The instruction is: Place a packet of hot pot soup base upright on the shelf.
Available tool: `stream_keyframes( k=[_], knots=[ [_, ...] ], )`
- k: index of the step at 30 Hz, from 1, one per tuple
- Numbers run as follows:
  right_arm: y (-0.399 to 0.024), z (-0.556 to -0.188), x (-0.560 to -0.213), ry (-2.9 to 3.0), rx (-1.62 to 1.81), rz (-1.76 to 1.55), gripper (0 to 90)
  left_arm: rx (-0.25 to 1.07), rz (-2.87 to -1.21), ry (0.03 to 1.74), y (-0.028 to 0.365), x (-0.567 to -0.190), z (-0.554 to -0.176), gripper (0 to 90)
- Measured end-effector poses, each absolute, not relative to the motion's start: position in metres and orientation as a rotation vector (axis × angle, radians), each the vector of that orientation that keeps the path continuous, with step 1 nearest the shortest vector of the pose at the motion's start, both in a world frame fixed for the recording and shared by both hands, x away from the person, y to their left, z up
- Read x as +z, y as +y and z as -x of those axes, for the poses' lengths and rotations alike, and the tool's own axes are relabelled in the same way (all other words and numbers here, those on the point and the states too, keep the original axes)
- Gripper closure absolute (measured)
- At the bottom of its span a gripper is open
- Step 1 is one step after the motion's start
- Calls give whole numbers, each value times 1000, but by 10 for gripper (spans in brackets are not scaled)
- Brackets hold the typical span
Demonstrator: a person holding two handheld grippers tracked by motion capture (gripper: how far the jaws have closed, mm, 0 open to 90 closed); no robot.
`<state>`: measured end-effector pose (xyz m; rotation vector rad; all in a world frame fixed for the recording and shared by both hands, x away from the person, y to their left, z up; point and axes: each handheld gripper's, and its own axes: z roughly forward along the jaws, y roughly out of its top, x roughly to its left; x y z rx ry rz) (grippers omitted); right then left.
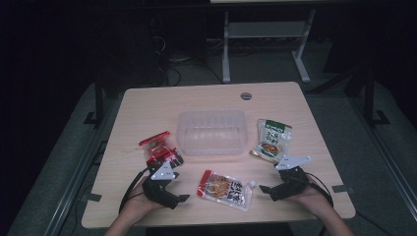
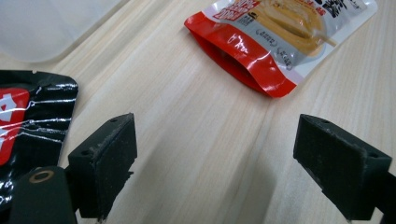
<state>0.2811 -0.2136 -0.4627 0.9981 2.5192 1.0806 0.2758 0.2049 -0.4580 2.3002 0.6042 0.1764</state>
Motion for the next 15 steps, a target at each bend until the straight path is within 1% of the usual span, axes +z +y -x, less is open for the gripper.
stream_keyframes(
  k=[2,8,12,14,15],
  knots=[
    [-214,-281,-461,2508,1090,-995,37,174,-2290,618,206,-456,-276,144],
    [-217,-279,-458,2493,1098,-989,38,190,-2306,643,216,-446,-280,262],
    [-215,-279,-456,2485,1111,-999,39,192,-2284,680,227,-439,-284,391],
    [-214,-280,-456,2491,1106,-988,40,202,-2278,689,232,-435,-286,481],
    [-213,-280,-457,2491,1108,-984,40,214,-2279,696,234,-433,-288,511]
  ],
)
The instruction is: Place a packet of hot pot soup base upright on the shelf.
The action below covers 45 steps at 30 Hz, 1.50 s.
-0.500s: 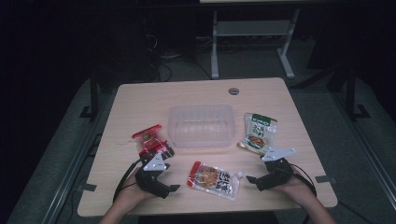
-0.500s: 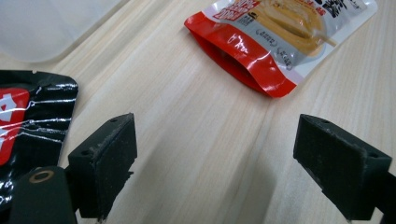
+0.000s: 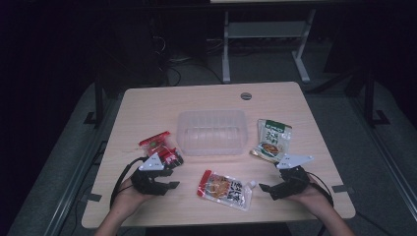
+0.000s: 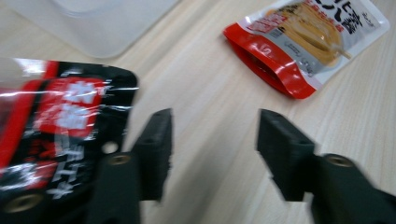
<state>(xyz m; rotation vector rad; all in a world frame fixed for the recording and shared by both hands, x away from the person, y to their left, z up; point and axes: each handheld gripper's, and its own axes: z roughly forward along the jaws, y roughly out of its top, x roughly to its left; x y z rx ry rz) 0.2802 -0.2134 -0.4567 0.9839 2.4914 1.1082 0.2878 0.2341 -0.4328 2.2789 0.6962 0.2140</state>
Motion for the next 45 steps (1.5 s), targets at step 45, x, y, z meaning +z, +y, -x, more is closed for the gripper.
stream_keyframes(
  k=[45],
  knots=[
    [-207,-277,-457,2527,1091,-986,52,419,-2159,964,267,-412,-403,898]
  ],
)
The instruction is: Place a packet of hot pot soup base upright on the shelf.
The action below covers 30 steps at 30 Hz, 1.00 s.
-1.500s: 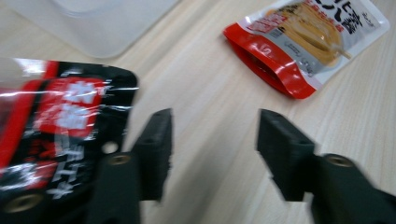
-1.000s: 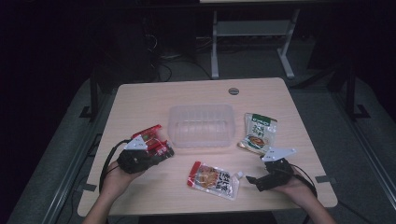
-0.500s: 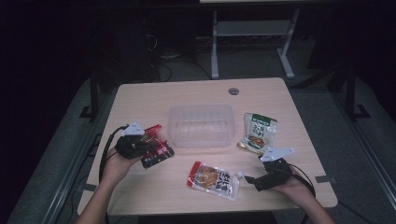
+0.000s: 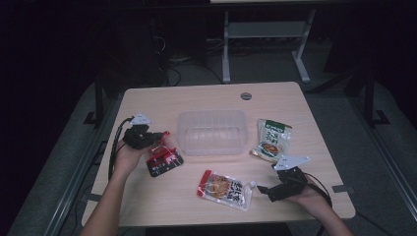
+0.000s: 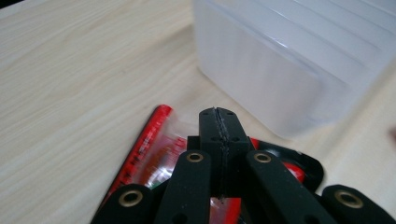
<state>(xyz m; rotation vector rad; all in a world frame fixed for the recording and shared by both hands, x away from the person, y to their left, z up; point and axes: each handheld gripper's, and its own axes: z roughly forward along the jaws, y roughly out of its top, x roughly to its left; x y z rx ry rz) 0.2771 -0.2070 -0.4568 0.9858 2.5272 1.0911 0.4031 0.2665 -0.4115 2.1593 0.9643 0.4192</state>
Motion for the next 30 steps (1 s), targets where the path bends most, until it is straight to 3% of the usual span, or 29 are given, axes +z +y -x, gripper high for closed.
stream_keyframes(
  k=[14,30],
  knots=[
    [-209,-277,-457,2528,1084,-990,56,453,-2215,1052,273,-443,-435,899],
    [-209,-276,-456,2525,1085,-988,57,436,-2258,1039,284,-451,-430,899]
  ],
)
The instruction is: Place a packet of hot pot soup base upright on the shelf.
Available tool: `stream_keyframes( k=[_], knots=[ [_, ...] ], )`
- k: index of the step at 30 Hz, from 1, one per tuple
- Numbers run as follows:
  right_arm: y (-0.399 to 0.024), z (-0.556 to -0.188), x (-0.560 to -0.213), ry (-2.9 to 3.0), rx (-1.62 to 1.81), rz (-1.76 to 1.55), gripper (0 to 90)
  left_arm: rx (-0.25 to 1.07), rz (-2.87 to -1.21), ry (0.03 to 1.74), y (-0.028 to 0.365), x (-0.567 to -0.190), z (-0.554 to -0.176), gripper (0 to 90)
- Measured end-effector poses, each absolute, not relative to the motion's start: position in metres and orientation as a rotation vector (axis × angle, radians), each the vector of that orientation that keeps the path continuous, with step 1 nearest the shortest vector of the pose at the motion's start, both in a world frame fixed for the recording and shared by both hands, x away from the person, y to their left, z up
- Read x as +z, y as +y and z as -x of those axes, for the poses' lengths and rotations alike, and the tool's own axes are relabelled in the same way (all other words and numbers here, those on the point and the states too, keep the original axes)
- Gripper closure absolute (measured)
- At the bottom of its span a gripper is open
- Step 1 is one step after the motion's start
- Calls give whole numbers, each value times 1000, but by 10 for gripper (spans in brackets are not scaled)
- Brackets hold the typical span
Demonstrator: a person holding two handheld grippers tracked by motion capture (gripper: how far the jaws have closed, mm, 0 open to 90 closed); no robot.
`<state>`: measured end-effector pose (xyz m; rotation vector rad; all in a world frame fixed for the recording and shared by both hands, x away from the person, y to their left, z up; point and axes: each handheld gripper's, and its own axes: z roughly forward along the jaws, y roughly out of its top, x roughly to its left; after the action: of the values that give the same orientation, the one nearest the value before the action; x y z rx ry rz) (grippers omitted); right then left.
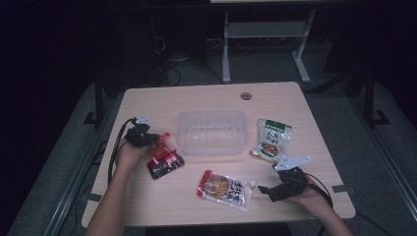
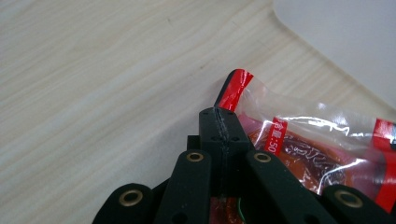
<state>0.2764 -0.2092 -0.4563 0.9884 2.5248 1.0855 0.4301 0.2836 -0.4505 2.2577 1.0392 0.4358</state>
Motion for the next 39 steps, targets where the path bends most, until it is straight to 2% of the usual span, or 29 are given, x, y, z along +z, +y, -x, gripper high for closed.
stream_keyframes(
  k=[26,33,39],
  knots=[
    [-209,-276,-455,2525,1091,-992,57,293,-2389,782,270,-447,-389,899],
    [-207,-276,-455,2527,1093,-975,57,296,-2398,758,272,-444,-374,899],
    [-206,-277,-455,2531,1089,-979,57,337,-2342,753,266,-436,-384,899]
  ],
)
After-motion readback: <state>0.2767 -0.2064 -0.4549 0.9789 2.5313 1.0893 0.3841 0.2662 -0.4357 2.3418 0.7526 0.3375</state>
